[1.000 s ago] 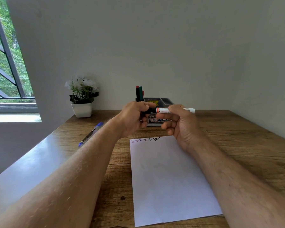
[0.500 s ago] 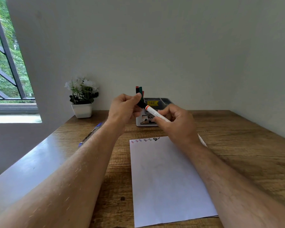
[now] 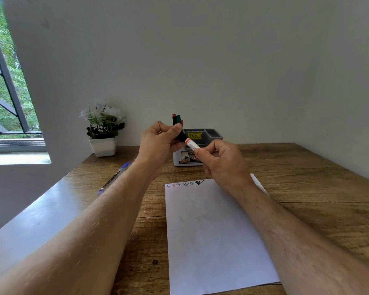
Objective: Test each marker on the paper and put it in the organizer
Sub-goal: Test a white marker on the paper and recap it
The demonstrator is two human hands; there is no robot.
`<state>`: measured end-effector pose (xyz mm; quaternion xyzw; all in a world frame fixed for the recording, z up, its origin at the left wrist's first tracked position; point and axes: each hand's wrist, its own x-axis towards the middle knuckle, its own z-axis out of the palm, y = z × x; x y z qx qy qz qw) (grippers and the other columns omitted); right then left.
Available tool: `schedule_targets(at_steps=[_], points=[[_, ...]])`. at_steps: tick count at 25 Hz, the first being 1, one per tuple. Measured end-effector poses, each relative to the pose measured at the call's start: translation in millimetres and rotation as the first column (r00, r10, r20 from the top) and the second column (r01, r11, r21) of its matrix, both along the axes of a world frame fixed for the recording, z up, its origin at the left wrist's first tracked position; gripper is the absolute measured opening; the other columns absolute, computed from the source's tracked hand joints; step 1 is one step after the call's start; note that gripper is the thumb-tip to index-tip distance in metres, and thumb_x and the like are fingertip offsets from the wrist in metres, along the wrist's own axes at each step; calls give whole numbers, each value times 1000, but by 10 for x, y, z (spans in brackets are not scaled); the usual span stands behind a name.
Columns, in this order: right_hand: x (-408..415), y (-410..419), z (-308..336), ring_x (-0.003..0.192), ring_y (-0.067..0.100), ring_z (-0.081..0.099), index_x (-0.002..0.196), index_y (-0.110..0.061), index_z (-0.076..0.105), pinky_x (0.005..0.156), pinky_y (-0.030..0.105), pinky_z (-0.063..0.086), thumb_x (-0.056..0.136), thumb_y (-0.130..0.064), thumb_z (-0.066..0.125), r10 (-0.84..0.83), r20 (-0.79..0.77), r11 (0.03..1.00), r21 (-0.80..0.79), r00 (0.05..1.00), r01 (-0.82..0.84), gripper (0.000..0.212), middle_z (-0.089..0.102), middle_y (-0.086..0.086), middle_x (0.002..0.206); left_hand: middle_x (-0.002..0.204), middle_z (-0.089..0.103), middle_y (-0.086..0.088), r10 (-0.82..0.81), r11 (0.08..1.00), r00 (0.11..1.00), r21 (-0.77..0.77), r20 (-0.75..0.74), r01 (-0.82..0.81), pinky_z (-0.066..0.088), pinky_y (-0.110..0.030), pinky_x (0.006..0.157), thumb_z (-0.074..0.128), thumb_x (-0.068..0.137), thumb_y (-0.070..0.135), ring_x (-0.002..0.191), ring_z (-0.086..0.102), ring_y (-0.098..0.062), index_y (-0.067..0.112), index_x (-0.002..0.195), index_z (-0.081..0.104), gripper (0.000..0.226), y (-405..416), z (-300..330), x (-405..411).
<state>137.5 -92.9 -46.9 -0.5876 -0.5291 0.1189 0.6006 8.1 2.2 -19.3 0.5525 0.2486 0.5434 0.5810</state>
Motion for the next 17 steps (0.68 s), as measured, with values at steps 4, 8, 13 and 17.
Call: schedule_targets(at_steps=[4,8,13,17], points=[[9,-1,28,35,2,45,76,-14,61,37,14,36,92,-25,67,34,-86,999,-37,996,-37,21,57,-2,51,107,70,-22,-33,999,999,3,28,32,61,-35,68,63,93,13,90,74,-31,9,91,52,12,-70,-8,24],[15,9,39,39,-1,51,77,-20,63,45,17,37,94,-40,62,-42,-50,998,-57,998,39,26,63,-3,55,105,68,-19,-64,998,998,24,3,64,61,-37,67,64,90,-2,83,75,-30,11,124,44,41,-225,-20,145],[62,31,-35,61,-2,61,100,-22,68,47,7,35,97,-49,51,-198,136,980,22,971,196,32,67,-11,72,103,69,-18,79,986,997,149,10,-80,62,-38,71,67,88,0,81,75,-23,17,122,42,46,-241,2,164],[138,61,-62,54,2,51,94,-15,58,40,11,32,102,-45,43,-337,138,940,102,931,325,34,57,-9,67,101,68,-13,260,908,964,327,54,-264,62,-40,71,69,88,4,84,74,-20,24,114,44,41,-191,118,140]])
